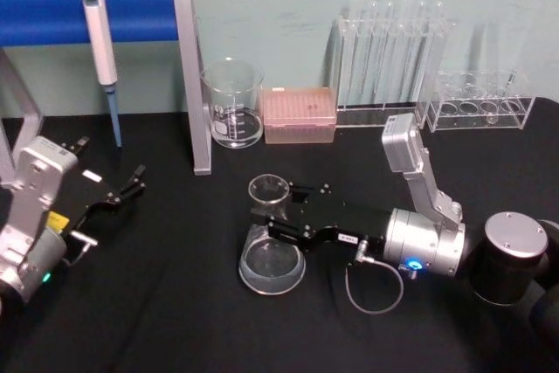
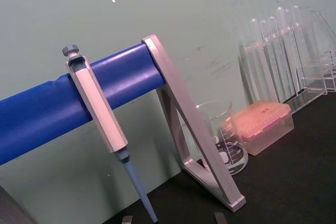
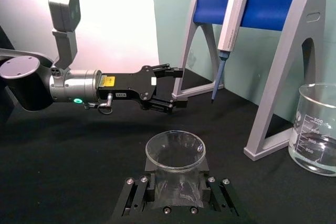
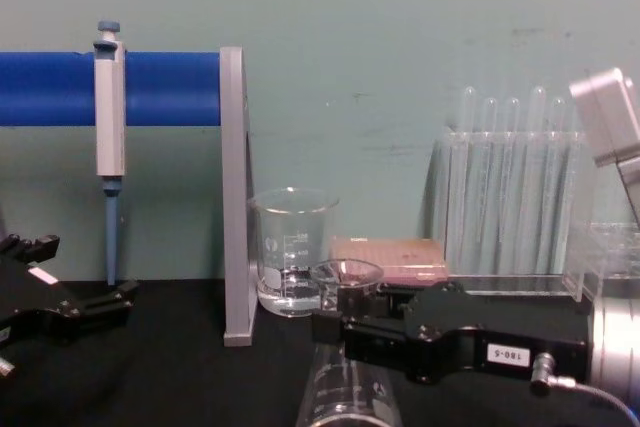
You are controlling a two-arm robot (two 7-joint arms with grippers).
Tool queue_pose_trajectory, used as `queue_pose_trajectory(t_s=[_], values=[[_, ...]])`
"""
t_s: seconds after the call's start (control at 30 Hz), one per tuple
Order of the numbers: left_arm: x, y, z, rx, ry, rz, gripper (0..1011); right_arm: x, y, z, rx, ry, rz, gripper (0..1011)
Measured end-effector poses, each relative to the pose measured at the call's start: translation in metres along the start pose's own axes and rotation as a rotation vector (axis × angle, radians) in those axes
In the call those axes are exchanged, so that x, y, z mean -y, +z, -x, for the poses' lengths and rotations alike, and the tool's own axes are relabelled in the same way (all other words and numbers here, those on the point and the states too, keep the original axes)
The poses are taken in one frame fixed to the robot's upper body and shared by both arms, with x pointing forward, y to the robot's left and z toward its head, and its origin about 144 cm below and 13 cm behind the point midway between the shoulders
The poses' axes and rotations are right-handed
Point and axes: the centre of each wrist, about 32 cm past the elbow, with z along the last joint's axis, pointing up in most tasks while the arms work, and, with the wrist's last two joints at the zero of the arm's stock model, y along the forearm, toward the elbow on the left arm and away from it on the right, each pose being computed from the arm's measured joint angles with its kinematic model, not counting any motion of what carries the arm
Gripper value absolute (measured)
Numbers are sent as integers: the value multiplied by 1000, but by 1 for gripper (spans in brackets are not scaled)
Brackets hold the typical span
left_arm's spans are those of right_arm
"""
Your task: Grasp the erlenmeyer flask with one hand, shake it three times, then place it back.
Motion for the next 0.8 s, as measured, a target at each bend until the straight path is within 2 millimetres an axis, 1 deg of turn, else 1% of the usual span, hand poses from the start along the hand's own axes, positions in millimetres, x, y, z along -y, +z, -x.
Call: queue_pose_trajectory(t_s=[0.8], values=[[0,0,0,0,0,0,1001,0,-4,-2,-21,-4,1,450]])
